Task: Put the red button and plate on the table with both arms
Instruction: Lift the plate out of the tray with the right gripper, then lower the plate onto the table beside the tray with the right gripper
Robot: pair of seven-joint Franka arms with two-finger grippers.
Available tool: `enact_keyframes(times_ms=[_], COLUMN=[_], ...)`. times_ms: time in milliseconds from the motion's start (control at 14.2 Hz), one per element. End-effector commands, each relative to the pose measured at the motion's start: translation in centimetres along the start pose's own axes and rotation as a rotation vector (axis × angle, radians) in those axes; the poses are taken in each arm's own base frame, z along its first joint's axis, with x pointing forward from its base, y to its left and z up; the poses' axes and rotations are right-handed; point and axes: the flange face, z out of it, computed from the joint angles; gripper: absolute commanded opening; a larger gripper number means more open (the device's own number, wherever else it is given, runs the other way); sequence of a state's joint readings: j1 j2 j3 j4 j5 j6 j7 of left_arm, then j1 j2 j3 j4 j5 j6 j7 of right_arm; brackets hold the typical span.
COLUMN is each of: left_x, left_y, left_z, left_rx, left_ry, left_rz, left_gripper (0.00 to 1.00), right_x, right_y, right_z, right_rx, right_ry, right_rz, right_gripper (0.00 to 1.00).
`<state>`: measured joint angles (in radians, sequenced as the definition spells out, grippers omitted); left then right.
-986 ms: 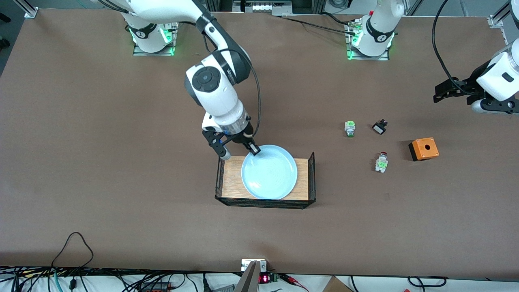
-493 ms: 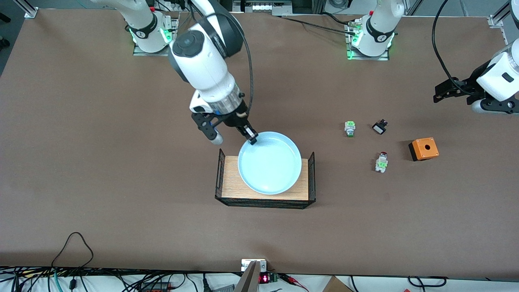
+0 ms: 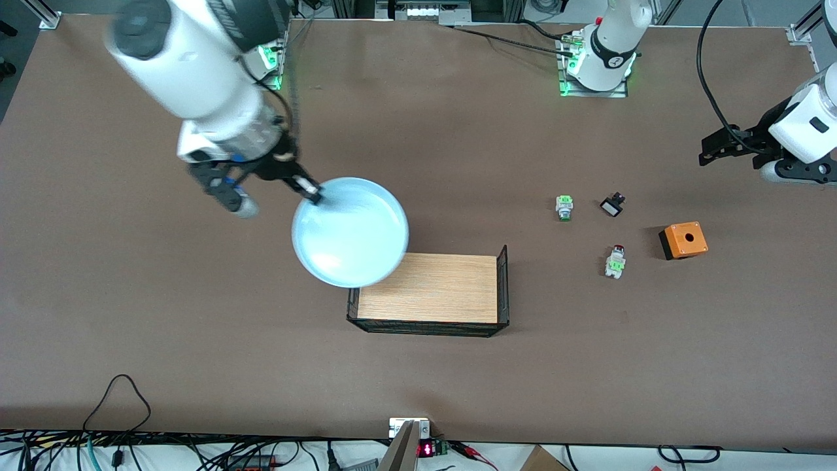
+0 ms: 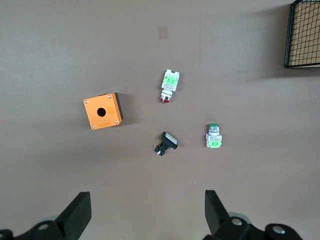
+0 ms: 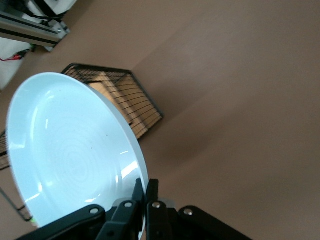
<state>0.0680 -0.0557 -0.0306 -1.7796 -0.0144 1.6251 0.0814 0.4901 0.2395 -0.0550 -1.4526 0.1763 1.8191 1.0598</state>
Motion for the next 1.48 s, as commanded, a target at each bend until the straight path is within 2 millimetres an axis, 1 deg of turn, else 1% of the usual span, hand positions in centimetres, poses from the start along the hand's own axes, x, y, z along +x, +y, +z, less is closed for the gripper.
enact_keyframes(times_ms=[0, 141, 282, 352, 493, 775, 915, 1056, 1197, 1268, 1408], left_x=[0.1, 0.1, 0.1, 0.1, 0.1, 0.1, 0.1, 0.1, 0.1, 0.1, 0.1], left_y=[-0.1, -0.1, -0.1, -0.1, -0.1, -0.1, -0.1, -0.1, -0.1, -0.1, -0.1], left_z=[-0.3, -0.3, -0.3, -0.3, -0.3, -0.3, -0.3, -0.3, -0.3, -0.3, -0.3], left_rx=[-0.014, -0.014, -0.014, -0.014, -0.014, -0.014, -0.014, -0.014, -0.014, -0.014, -0.014], left_ry=[-0.006, -0.006, -0.006, -0.006, -0.006, -0.006, -0.006, -0.006, -0.006, -0.006, -0.006], left_rz=[-0.011, -0.011, -0.011, -0.011, -0.009, -0.009, -0.008, -0.008, -0.006, -0.006, -0.004], left_gripper=[1.0, 1.0, 1.0, 1.0, 1.0, 1.0, 1.0, 1.0, 1.0, 1.0, 1.0], right_x=[3.3, 5.8, 7.5, 8.1, 9.6, 13.7, 14.3, 14.5, 14.8, 15.3, 15.7], right_y=[4.2, 7.6, 10.8, 12.1, 15.0, 20.6, 21.8, 23.1, 24.4, 25.3, 26.5], right_z=[-1.2, -1.0, -0.8, -0.6, 0.5, 2.7, 4.0, 6.2, 7.9, 8.4, 9.6], right_rx=[-0.051, -0.069, -0.081, -0.093, -0.13, -0.144, -0.202, -0.278, -0.282, -0.278, -0.278], right_ry=[-0.061, -0.084, -0.103, -0.109, -0.156, -0.212, -0.204, -0.189, -0.184, -0.183, -0.185], right_rz=[-0.122, -0.226, -0.281, -0.302, -0.343, -0.45, -0.497, -0.52, -0.564, -0.572, -0.603], right_gripper=[0.0, 0.0, 0.0, 0.0, 0.0, 0.0, 0.0, 0.0, 0.0, 0.0, 0.0])
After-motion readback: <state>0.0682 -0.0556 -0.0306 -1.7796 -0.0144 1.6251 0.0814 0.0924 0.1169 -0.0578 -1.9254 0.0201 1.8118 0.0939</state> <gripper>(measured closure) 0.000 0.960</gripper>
